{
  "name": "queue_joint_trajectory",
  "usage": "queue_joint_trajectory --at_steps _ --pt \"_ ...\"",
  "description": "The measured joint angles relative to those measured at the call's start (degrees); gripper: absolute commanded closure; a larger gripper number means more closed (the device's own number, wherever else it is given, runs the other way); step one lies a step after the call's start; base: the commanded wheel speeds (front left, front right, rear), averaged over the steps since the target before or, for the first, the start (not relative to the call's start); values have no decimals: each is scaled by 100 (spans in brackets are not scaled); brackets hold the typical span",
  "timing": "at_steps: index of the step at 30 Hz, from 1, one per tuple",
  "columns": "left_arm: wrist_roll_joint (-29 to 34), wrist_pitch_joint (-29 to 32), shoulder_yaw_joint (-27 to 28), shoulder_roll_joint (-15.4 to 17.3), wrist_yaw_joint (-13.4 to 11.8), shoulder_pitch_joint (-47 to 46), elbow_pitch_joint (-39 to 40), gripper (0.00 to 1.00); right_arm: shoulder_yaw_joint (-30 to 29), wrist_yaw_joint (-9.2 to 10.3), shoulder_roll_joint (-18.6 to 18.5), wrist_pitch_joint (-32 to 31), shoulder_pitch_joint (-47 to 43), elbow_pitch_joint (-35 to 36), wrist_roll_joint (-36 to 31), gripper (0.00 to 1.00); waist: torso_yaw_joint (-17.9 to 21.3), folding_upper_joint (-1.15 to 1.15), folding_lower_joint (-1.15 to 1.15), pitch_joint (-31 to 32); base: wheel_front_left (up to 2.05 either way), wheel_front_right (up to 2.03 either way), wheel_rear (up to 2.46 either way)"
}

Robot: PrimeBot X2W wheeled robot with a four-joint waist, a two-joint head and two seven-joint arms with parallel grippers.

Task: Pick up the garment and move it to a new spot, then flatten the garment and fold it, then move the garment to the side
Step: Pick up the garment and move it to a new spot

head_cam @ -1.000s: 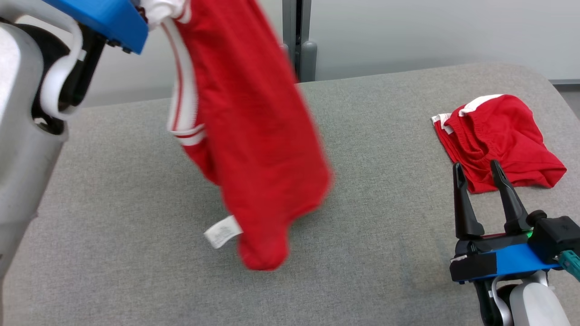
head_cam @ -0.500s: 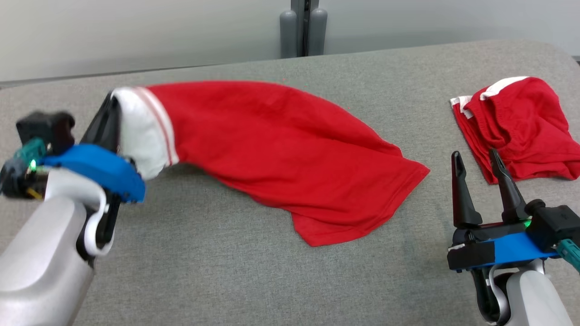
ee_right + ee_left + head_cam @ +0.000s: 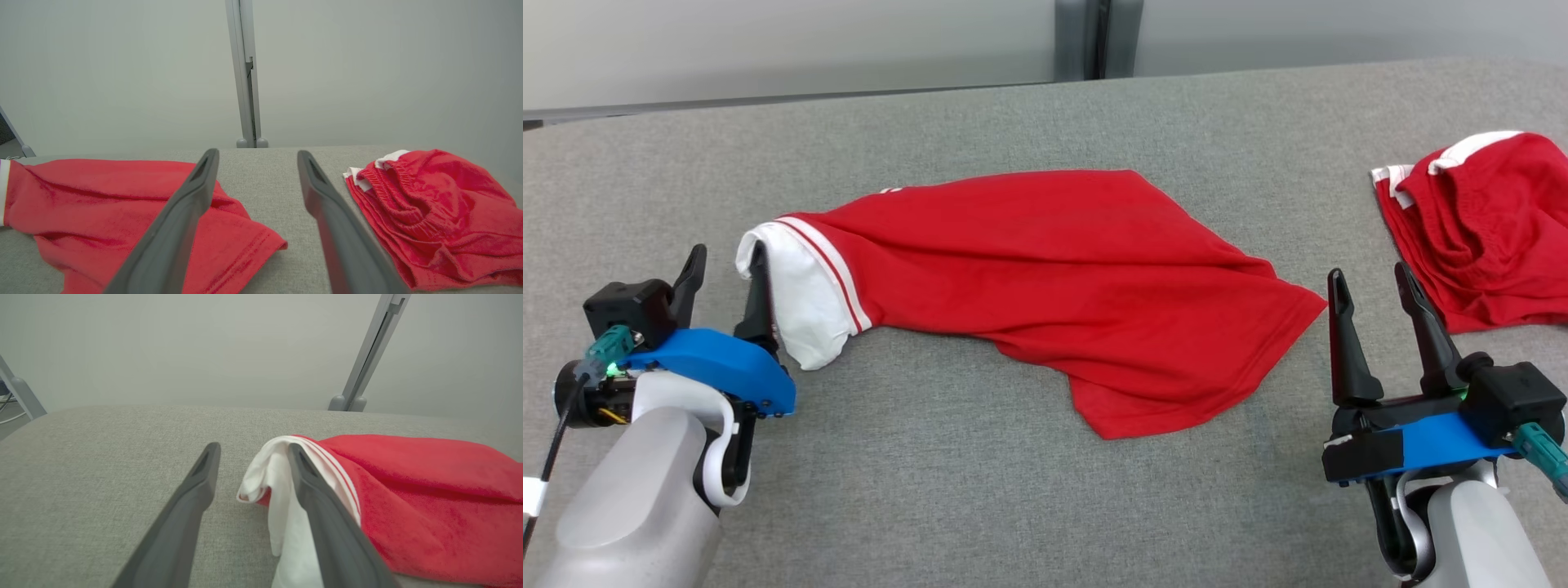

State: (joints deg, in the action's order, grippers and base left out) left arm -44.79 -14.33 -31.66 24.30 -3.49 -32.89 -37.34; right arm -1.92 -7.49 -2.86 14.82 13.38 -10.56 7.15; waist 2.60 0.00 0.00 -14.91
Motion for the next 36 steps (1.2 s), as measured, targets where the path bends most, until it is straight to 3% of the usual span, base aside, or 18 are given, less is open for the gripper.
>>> queue_joint_trajectory --at_steps 8,24,36 --pt "466 -66 300 -105 26 350 617 0 73 0 0 8 -18 -109 -109 0 -119 0 0 336 0 0 0" --pt "1272 -66 1196 -705 -331 2719 2477 0 252 0 1 5 -605 -455 -255 0 -347 0 -2 1040 0 0 0" --pt "1558 -66 1489 -1057 -223 3421 2675 0 426 0 1 4 -988 -588 -26 0 -507 0 -1 1226 0 0 0"
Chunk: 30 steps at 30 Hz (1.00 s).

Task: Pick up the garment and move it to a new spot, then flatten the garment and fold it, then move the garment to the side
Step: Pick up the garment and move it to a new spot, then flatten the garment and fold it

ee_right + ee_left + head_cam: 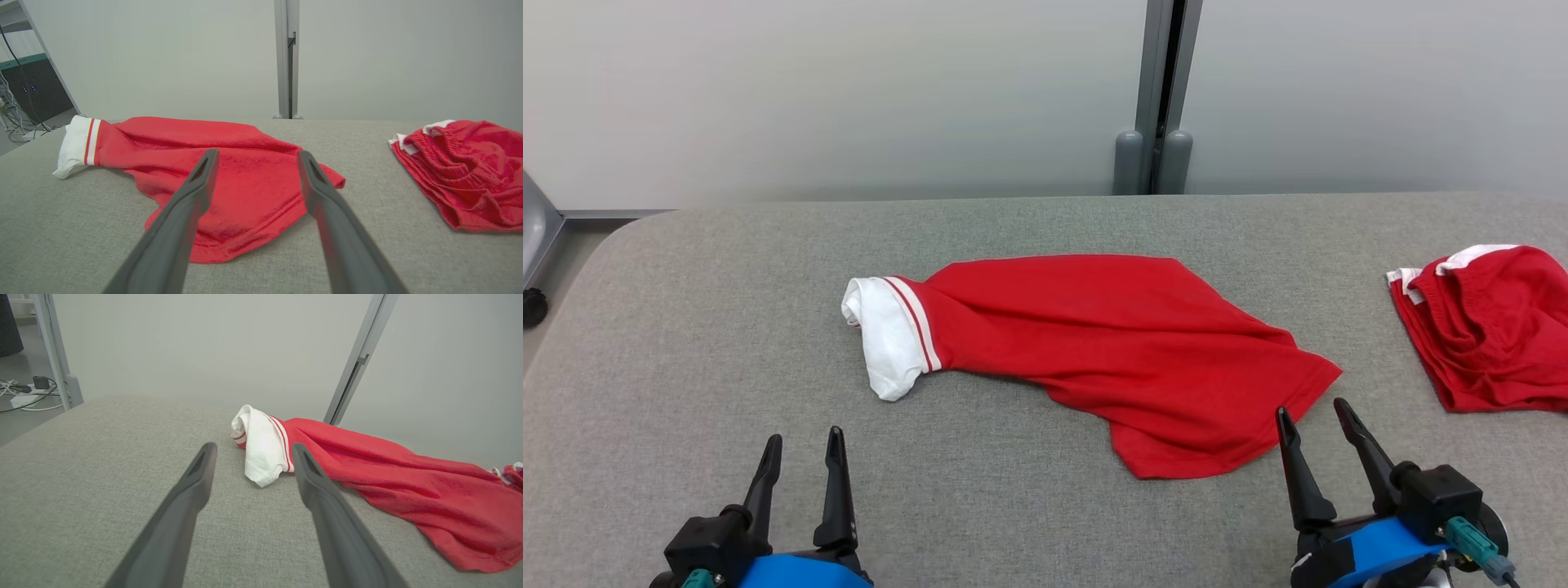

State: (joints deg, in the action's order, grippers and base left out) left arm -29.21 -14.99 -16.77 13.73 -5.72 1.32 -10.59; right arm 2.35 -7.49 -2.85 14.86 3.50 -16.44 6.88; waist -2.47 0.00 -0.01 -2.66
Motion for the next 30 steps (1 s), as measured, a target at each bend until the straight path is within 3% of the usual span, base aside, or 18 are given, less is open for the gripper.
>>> queue_joint_trajectory --at_steps 30 --pt "359 0 368 -280 304 24 -169 0 90 0 0 11 77 -167 15 0 -3 0 1 -112 0 0 0"
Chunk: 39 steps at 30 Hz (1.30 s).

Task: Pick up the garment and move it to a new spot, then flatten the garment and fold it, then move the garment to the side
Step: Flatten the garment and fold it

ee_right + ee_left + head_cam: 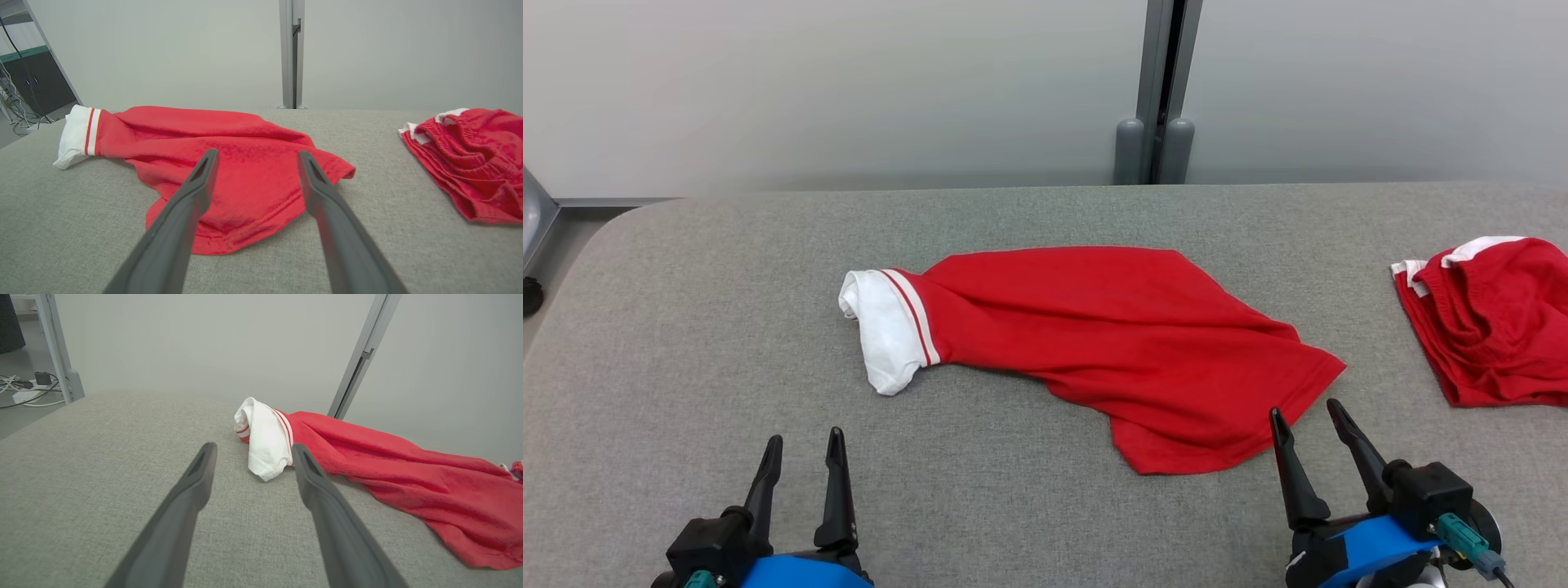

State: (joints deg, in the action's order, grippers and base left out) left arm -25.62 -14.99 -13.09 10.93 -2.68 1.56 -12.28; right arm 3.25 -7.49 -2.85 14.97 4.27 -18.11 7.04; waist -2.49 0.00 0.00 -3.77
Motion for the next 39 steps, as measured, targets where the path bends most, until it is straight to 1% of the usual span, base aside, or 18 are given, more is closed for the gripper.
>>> queue_joint_trajectory --at_steps 6,10,12,14,16,20,26,27,28,30,31,32,36,39 --pt "52 0 53 -41 54 -38 -22 0 93 0 -1 0 27 -4 -62 0 -28 0 0 -67 0 0 0" --pt "105 0 71 -74 83 -90 -23 0 454 0 -1 -76 181 -44 -301 0 -74 0 0 -175 0 0 0" --pt "119 0 77 -103 107 -121 -34 0 740 0 -1 -245 281 -180 -833 0 -110 0 0 -240 0 0 0" --pt "153 -1 70 -148 135 -183 -48 0 994 -1 13 -389 347 -368 -934 0 -168 0 0 -303 0 0 0" --pt "165 0 74 -189 157 -222 -81 0 1123 0 9 -516 449 -598 -1131 0 -250 0 0 -358 0 0 0" --pt "201 0 123 -236 180 -284 -116 0 1213 0 9 -697 667 -1016 -1262 0 -418 0 0 -456 0 0 0" --pt "274 0 211 -344 224 -291 -147 0 1144 -1 9 -1002 938 -1516 -1328 0 -608 0 0 -566 0 0 0" --pt "297 0 226 -366 230 -294 -153 0 1140 -1 9 -1029 1001 -1574 -1361 15 -624 0 0 -578 0 0 0" --pt "303 0 244 -380 248 -298 -156 0 1133 -1 10 -1060 1061 -1628 -1368 51 -635 0 0 -589 0 0 0" --pt "316 0 288 -393 270 -302 -165 0 1132 -1 12 -1072 1136 -1690 -1378 69 -642 0 0 -607 0 0 0" --pt "341 0 303 -400 271 -304 -167 0 1140 -1 12 -1071 1164 -1706 -1373 87 -633 0 0 -613 0 0 0" --pt "350 0 322 -410 274 -305 -167 0 1156 -1 12 -1070 1187 -1715 -1358 100 -614 0 0 -619 0 0 0" --pt "403 0 374 -437 323 -305 -193 0 1192 -1 9 -971 1166 -1588 -1351 100 -487 0 0 -617 0 0 0" --pt "444 0 430 -459 354 -303 -213 0 1140 -1 10 -873 1003 -1193 -1335 100 -346 0 0 -587 0 0 0"
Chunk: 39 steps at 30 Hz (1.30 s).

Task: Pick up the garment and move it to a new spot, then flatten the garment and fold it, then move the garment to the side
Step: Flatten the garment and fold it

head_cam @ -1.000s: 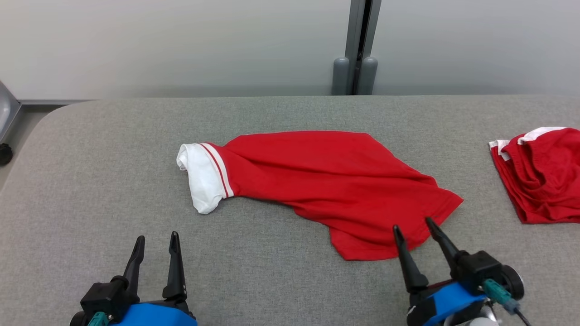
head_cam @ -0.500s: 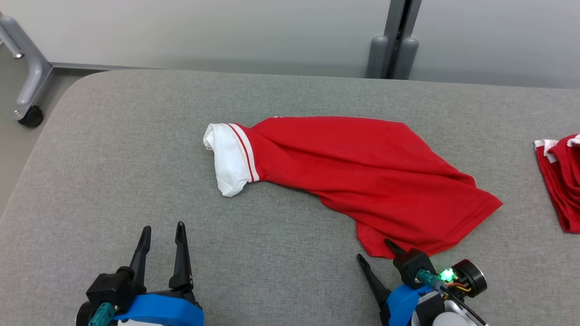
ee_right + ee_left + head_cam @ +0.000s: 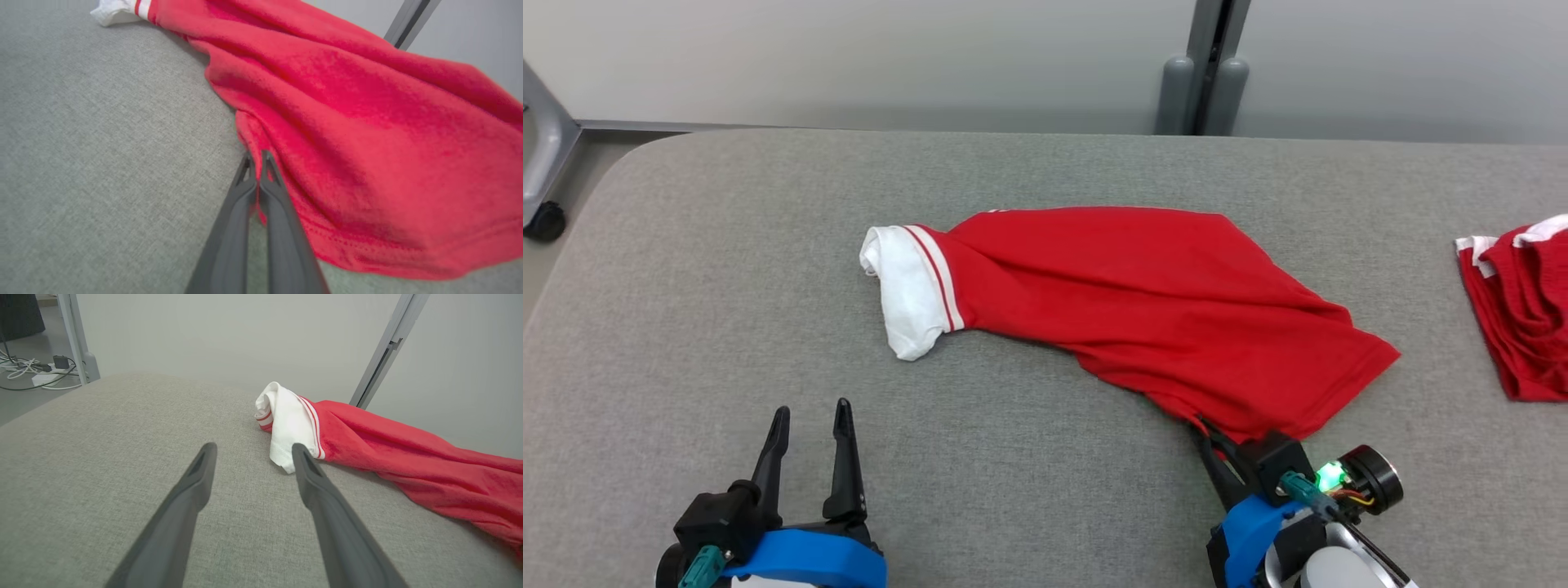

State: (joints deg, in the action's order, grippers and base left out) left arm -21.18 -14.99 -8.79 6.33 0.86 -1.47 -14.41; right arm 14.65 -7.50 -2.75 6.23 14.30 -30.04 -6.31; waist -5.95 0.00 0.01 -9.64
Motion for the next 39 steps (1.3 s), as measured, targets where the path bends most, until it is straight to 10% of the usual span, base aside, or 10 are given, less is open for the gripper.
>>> queue_joint_trajectory --at_steps 16,18,19,39 --pt "203 0 86 -25 71 107 -8 0 -695 0 -135 -660 -1825 2173 -379 100 970 0 -1 288 0 0 0" --pt "203 0 86 -22 78 106 -13 0 -875 0 -135 -657 -1903 2219 -374 54 1010 0 -1 295 0 0 0" --pt "204 0 87 -14 81 105 -22 0 -942 0 -126 -612 -1933 2238 -370 0 1021 0 -1 292 0 0 0" --pt "275 94 73 174 157 -196 -299 0 -1666 1 -69 -135 -1199 3284 92 0 915 0 -1 329 0 0 0"
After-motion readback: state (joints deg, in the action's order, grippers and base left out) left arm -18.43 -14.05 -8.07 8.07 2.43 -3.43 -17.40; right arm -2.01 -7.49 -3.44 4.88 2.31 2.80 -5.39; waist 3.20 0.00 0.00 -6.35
